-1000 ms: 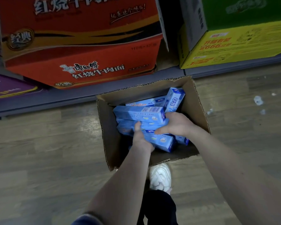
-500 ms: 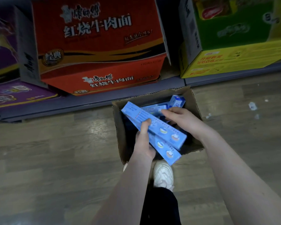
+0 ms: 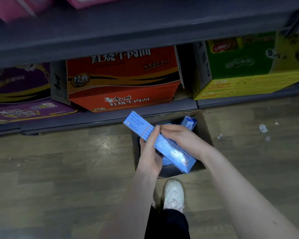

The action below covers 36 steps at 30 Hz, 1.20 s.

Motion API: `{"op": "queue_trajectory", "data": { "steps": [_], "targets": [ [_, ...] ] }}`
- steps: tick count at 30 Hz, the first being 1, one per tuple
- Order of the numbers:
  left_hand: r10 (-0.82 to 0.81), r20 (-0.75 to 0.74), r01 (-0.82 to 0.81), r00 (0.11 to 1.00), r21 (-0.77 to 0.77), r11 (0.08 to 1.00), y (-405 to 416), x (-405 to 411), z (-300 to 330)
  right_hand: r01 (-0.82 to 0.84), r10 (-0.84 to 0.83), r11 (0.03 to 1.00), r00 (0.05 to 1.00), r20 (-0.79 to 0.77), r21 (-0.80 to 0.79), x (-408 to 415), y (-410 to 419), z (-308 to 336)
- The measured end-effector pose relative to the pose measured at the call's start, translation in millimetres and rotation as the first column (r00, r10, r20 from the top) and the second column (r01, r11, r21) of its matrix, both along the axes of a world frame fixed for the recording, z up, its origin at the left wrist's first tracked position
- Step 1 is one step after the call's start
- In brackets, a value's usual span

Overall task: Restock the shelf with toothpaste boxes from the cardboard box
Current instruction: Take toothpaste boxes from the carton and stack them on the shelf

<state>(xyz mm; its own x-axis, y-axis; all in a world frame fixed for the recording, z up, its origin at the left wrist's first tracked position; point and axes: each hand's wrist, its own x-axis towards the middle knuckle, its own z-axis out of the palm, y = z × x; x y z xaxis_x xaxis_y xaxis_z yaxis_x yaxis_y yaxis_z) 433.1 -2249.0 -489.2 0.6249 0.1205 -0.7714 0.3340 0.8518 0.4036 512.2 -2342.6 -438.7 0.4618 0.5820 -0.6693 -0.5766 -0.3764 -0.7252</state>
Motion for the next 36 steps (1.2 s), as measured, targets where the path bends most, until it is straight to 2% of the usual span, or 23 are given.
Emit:
{"op": "queue_trajectory", "data": {
  "steps": [2, 4, 5, 7, 9, 14, 17, 19, 21, 22, 24, 26, 32, 36],
  "targets": [
    [0.034, -0.031, -0.034, 0.999, -0.023, 0.999, 3.9, 2.0, -2.9, 0.076, -0.075, 0.997, 0.996, 0.039, -0.015, 7.6, 4.3, -9.3],
    [0.037, -0.046, -0.04, 0.998, -0.048, 0.998, 7.2, 0.1, -6.5, 0.107, -0.068, 0.977, 0.976, 0.207, -0.186, 16.0, 4.6, -37.8],
    [0.037, -0.059, -0.04, 0.998, -0.055, 0.998, 8.6, -0.8, -7.6, 0.074, 0.032, 0.945, 0.949, 0.313, -0.319, 19.2, 2.9, -56.1],
    [0.034, -0.085, -0.04, 0.996, -0.068, 0.997, 10.0, -1.4, -9.6, -0.111, 0.404, 0.801, 0.825, 0.394, -0.588, 20.9, -1.5, -89.9],
    [0.047, -0.102, -0.057, 0.994, -0.09, 0.994, 9.7, -2.3, -14.2, -0.254, 0.686, 0.621, 0.633, 0.358, -0.742, 21.0, -8.5, -115.9],
    [0.019, -0.115, -0.032, 0.993, -0.113, 0.993, 11.1, -7.9, -29.3, -0.283, 0.928, 0.313, 0.294, 0.229, -0.907, 23.7, -13.3, -155.6],
    [-0.02, -0.08, 0.012, 0.997, -0.108, 0.994, 11.3, -14.2, -37.1, -0.225, 0.97, 0.227, 0.143, 0.199, -0.947, 23.3, -8.4, -171.4],
    [-0.029, -0.065, 0.022, 0.997, -0.109, 0.994, 10.5, -17.1, -39.4, -0.206, 0.979, 0.201, 0.085, 0.187, -0.958, 24.2, -6.1, -173.0],
    [-0.005, -0.078, -0.004, 0.997, -0.115, 0.993, 9.5, -18.1, -37.7, -0.243, 0.971, 0.222, 0.146, 0.19, -0.944, 21.0, -4.0, -170.5],
    [0.01, -0.089, -0.022, 0.996, -0.131, 0.991, 8.8, -18.3, -35.5, -0.273, 0.949, 0.269, 0.239, 0.205, -0.924, 19.3, -3.8, -166.8],
    [0.031, -0.104, -0.047, 0.994, -0.16, 0.986, 6.4, -18.4, -27.1, -0.312, 0.836, 0.433, 0.491, 0.247, -0.845, 17.2, -4.6, -151.5],
    [0.037, -0.117, -0.057, 0.992, -0.171, 0.984, 2.4, -19.1, -17.2, -0.289, 0.701, 0.586, 0.65, 0.294, -0.757, 16.0, -12.5, -131.5],
    [0.084, -0.11, -0.101, 0.99, -0.164, 0.981, -1.9, -16.8, 25.6, -0.067, 0.294, 0.858, 0.877, 0.38, -0.509, 0.4, -49.9, -60.4],
    [0.095, -0.117, -0.112, 0.989, -0.149, 0.982, 0.3, -13.7, 58.9, 0.019, 0.137, 0.923, 0.917, 0.374, -0.384, -8.5, -63.4, -18.6]
  ]
}}
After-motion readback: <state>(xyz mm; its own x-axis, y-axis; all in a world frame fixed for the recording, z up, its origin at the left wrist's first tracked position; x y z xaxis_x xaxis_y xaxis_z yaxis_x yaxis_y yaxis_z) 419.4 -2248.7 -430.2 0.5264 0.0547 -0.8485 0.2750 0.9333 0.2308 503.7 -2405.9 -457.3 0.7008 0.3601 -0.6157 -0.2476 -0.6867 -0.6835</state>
